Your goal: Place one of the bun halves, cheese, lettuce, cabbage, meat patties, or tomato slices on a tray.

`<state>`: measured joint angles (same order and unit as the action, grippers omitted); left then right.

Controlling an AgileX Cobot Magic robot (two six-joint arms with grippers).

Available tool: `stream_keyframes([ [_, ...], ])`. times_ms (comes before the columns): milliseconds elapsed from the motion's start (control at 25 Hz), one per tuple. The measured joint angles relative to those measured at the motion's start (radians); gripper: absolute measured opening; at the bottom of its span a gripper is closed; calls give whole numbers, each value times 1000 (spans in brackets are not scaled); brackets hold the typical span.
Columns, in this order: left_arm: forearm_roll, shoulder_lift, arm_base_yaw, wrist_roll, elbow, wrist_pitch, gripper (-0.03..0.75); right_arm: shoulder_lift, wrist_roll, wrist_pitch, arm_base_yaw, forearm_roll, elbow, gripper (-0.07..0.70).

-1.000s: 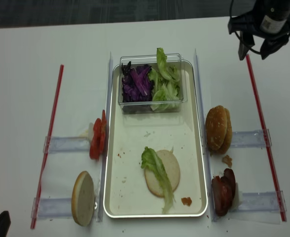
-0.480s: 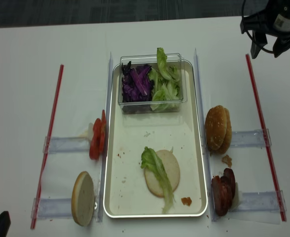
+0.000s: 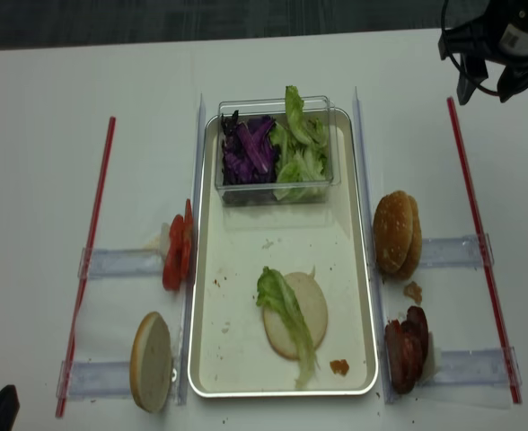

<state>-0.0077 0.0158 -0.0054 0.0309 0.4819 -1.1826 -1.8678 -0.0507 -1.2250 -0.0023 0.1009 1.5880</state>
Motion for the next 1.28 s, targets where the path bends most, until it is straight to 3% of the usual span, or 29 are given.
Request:
stream_keyframes([
  [280,0,0,0,0,0,0,400,93,0,-4,0,19,-19,469],
  [1160,0,0,0,0,0,0,400,404,-4,-2,0,19,-528,469],
  [1280,0,0,0,0,0,0,400,442,-4,19,0,19,-588,463],
])
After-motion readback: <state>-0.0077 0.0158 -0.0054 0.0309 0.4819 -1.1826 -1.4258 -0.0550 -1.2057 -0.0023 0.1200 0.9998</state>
